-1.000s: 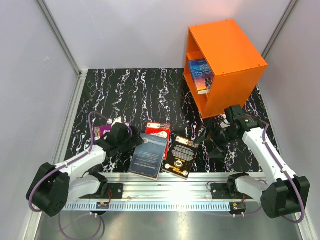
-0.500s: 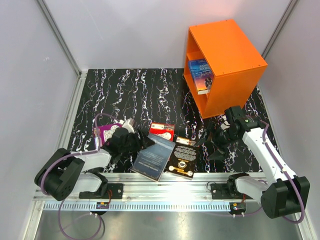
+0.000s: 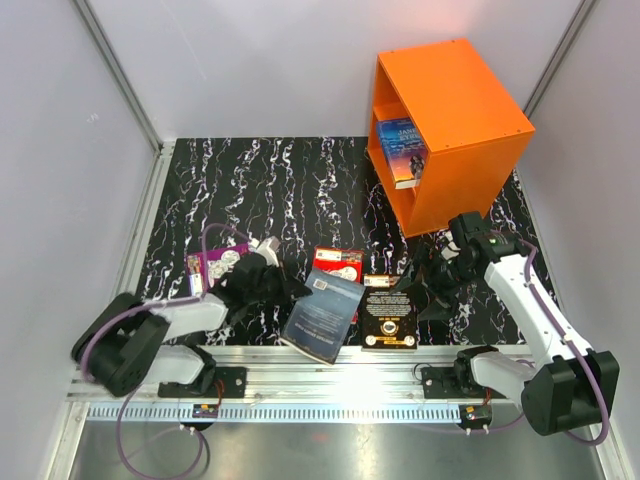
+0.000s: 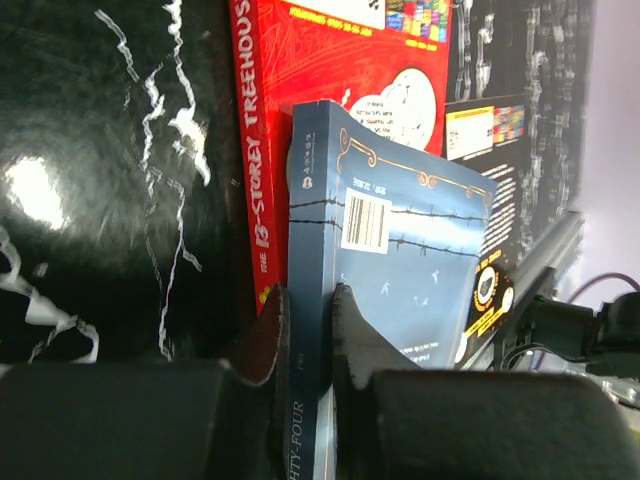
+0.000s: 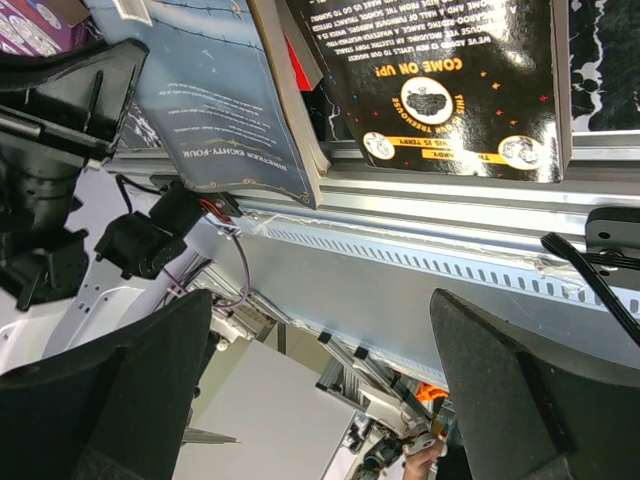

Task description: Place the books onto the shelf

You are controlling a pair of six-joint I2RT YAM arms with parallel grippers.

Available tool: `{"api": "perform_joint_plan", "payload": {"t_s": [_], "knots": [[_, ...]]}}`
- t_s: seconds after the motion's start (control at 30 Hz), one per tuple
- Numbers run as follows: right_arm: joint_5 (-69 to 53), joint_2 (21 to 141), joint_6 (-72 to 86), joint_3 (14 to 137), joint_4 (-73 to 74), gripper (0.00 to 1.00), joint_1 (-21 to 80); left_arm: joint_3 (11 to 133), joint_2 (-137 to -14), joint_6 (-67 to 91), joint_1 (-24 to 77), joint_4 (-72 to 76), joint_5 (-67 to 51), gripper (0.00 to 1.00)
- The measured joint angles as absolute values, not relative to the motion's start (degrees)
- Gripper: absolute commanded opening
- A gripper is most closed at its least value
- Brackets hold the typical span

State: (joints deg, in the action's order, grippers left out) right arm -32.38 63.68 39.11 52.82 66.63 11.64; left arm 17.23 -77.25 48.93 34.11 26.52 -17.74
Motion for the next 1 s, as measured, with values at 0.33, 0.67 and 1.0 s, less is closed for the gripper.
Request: {"api": "perform_joint_plan", "payload": {"t_s": [0.33, 0.67, 1.0], "knots": [[-30.89, 63.96, 38.02, 56.4, 67.81, 0.98, 11.64, 28.49, -57.93, 45.41, 29.39, -7.68, -10.57, 0.0], [-30.48, 66.06, 36.64, 58.11, 68.23, 0.98, 11.64, 22.28, -74.11, 55.64, 27.55, 9.13, -11.33, 0.0], [-32.88, 74.19, 35.77, 54.87, 61.28, 0.94, 16.78, 18.11, -75.33, 60.49, 27.53, 19.66, -13.41, 0.0]]}}
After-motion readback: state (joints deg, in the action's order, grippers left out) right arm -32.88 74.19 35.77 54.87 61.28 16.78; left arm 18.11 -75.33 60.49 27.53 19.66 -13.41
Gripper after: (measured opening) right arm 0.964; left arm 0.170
